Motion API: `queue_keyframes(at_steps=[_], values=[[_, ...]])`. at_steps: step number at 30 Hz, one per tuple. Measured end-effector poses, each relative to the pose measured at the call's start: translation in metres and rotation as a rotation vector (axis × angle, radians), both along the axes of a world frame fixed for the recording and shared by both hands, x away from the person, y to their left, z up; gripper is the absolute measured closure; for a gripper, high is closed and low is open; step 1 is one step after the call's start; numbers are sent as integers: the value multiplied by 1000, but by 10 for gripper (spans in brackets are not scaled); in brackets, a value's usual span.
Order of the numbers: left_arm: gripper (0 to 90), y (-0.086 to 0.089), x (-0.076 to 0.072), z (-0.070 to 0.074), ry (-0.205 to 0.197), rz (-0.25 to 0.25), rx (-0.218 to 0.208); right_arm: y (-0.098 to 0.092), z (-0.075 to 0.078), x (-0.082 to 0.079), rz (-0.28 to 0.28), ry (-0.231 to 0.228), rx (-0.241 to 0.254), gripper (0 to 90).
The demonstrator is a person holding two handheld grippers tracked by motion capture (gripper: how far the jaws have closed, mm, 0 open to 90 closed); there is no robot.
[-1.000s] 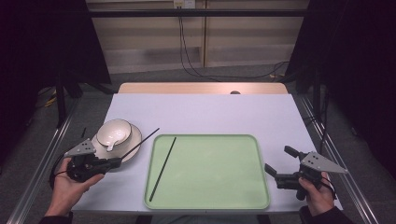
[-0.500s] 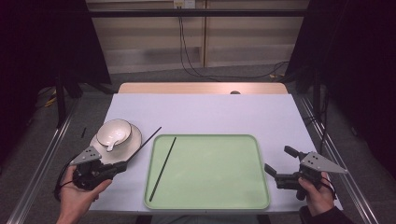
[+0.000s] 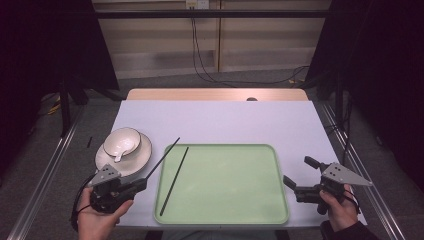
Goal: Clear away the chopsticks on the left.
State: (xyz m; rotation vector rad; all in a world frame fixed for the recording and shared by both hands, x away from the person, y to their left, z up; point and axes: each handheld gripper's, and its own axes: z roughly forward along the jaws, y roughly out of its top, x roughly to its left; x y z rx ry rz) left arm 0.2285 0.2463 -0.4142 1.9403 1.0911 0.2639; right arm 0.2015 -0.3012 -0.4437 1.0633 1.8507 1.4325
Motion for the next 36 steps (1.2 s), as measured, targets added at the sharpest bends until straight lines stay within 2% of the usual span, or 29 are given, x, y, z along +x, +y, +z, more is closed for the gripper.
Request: queue_keyframes(at_steps=[4,10,12,14,17,19,21,22,27,30,36], values=[[861,-8,7,-6,33,45,-9,0,0,0,-3,2,1,4],[860,-27,15,-9,57,59,-4,0,0,0,-6,4,2,5],[860,-33,17,-8,58,53,14,0,0,0,-4,5,2,5],[860,-38,20,-9,69,62,1,0,0,0,-1,1,2,4],[860,-45,22,-12,83,75,18,0,0,0,-3,2,4,4],[861,-49,21,-14,85,121,25,0,0,0,-1,2,4,4],[861,-51,21,-17,108,160,-7,0,0,0,-1,3,4,5],[860,-54,21,-20,116,163,25,0,0,0,0,5,2,5],[861,-71,22,-25,129,167,63,1,-1,1,1,7,0,4],[860,-83,22,-25,123,171,76,1,0,1,3,9,-1,4],[860,-101,23,-29,143,153,101,0,0,0,1,8,2,4]])
